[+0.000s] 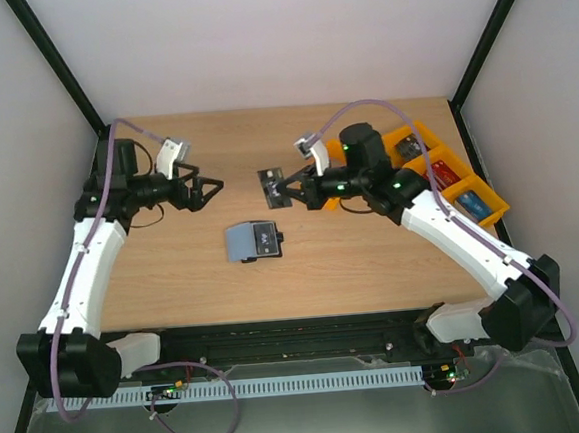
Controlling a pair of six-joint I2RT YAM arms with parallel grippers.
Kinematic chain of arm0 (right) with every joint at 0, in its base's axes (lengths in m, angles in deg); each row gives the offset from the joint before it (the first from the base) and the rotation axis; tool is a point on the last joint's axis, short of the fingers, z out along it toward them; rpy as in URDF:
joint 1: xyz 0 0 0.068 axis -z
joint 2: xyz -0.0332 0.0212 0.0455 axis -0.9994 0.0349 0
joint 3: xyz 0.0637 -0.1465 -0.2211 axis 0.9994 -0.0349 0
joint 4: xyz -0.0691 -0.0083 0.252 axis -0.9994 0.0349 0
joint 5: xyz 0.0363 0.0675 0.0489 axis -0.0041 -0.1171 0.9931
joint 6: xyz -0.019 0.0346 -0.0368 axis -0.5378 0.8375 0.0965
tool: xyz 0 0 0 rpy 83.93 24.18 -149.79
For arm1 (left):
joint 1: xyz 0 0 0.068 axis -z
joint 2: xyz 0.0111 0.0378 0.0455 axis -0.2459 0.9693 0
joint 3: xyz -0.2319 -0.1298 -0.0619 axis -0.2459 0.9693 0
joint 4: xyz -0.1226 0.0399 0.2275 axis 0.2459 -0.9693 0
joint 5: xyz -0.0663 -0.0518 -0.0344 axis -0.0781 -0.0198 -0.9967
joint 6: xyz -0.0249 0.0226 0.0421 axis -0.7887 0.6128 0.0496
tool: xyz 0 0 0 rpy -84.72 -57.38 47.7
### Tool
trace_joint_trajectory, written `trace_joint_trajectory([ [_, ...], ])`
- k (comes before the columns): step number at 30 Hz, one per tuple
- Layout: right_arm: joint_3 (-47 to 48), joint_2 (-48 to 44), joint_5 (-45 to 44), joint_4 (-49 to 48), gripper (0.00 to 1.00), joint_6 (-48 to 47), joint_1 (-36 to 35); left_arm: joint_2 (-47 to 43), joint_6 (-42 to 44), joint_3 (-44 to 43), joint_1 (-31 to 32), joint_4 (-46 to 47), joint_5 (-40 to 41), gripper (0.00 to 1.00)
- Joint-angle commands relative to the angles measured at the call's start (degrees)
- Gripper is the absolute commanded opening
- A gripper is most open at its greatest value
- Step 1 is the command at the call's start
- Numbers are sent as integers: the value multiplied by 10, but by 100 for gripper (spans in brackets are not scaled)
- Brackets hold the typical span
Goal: Take the credit cards out of the card holder
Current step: Place the card holder at the center of the board.
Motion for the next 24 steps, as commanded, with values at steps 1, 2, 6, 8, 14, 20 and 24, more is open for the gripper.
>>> trace_joint_trajectory([
  [1,55,30,17,69,2,-71,-58,11,293,-108,45,-292,-187,97],
  [2,61,36,22,80,2,-81,-70,14,318,-127,63,-321,-183,95],
  [6,70,44,43,98,2,-109,-104,23,372,-155,109,-376,-153,83],
  [8,73,44,55,108,2,-122,-117,26,388,-162,115,-392,-142,73],
  [14,76,43,52,108,2,-128,-128,31,392,-173,136,-398,-160,28],
  [20,70,36,38,99,2,-134,-129,28,346,-183,137,-364,-201,2],
  [24,-11,-1,-98,-63,57,-9,-119,22,213,-182,103,-265,-235,2],
])
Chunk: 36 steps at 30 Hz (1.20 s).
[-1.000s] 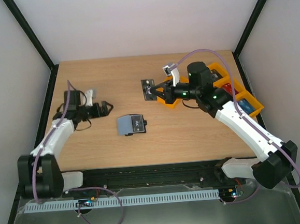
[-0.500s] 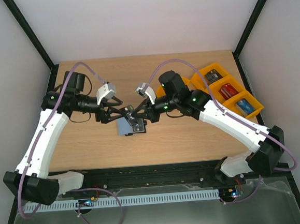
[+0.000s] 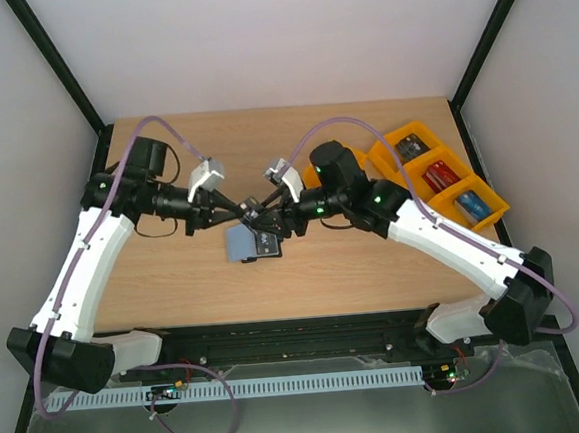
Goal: Take the credit cards out of the card holder
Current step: Place the card holder at the center of the board, then place the credit card in the storage box.
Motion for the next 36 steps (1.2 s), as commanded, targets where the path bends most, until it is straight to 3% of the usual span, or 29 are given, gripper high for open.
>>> trace_joint_trajectory([
  [1,-95,-49,-127,-213,63,153,12,-7,-178,-15,-42,149,-60,2],
  [4,-192,-59,-106,-486,76,329,20,-8,-369,-3,-81,296,-56,2],
  [6,-247,-45,-109,-712,92,444,15,-5,-453,4,-88,352,-63,2],
  [9,-285,-13,-181,-879,92,547,-1,-2,-553,25,-87,421,-82,2],
  [11,-290,9,-217,-920,84,580,-8,-2,-567,28,-87,436,-82,2],
  [17,-281,60,-268,-958,30,638,-9,-6,-583,42,-87,451,-88,2],
  [20,-272,71,-273,-950,3,647,-8,-6,-583,45,-87,452,-87,2],
  [25,-283,48,-308,-902,2,642,-1,-8,-580,56,-88,445,-63,4],
  [26,-281,32,-320,-846,2,636,6,-9,-571,60,-88,434,-40,27],
  [28,-267,3,-333,-726,2,611,37,-14,-534,66,-94,401,18,94],
  [29,-255,-10,-329,-659,2,597,64,-16,-521,71,-98,388,49,98],
  [33,-197,-37,-299,-337,2,508,230,-29,-506,121,-126,383,137,99],
  [36,-191,-39,-261,-221,2,438,378,-37,-516,166,-152,407,135,99],
])
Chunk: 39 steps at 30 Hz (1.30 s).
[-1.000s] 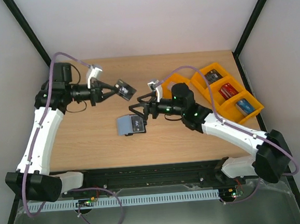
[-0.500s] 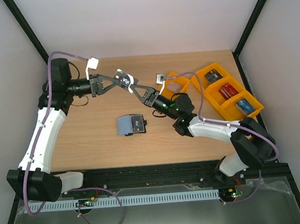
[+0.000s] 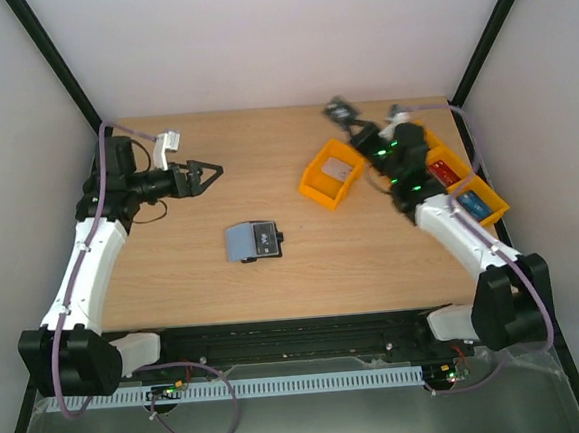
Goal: Take the credit cards out of the card holder
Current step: Place the credit card in the storage box.
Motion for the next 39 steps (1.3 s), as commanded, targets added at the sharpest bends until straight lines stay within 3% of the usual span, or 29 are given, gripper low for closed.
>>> trace_joint_trajectory([
  [1,19,-9,39,284,2,-123,207,-20,2,59,-35,13,41,99],
  [4,29,38,76,301,2,-148,309,-23,-16,89,-57,41,17,99],
  [9,126,191,127,319,2,-164,361,-28,-7,101,-71,44,18,99],
  [14,173,274,95,275,2,-107,369,-35,24,108,-77,27,17,99],
  [19,177,299,54,216,2,-68,369,-30,37,107,-77,19,12,99],
  [39,270,386,27,236,2,-61,378,-18,40,103,-88,16,10,99],
])
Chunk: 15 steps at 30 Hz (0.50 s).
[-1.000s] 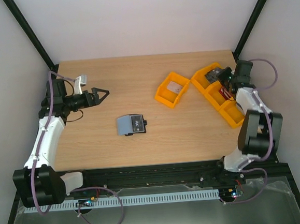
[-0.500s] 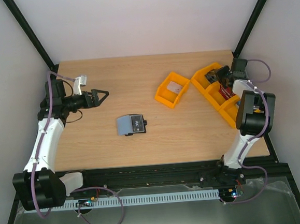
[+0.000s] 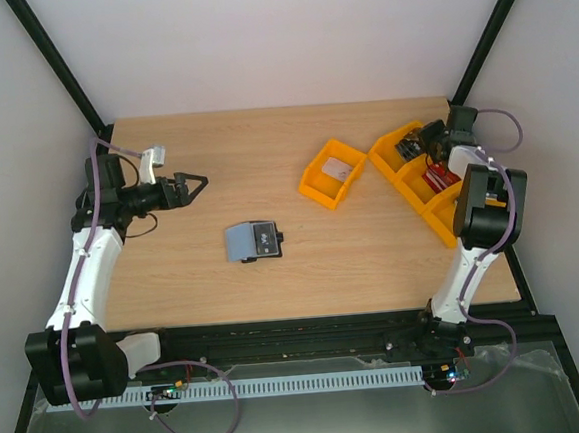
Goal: Take the credit cards out of the card holder
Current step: Place the credit card in the storage box.
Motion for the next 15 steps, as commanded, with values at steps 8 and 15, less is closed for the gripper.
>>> trace_joint_trajectory([
  [8,56,20,-55,55,33,-11,4,1,2,6,-5,3,-13,99],
  [15,80,-10,-119,94,64,-45,4,0,-13,21,-5,19,-18,99],
])
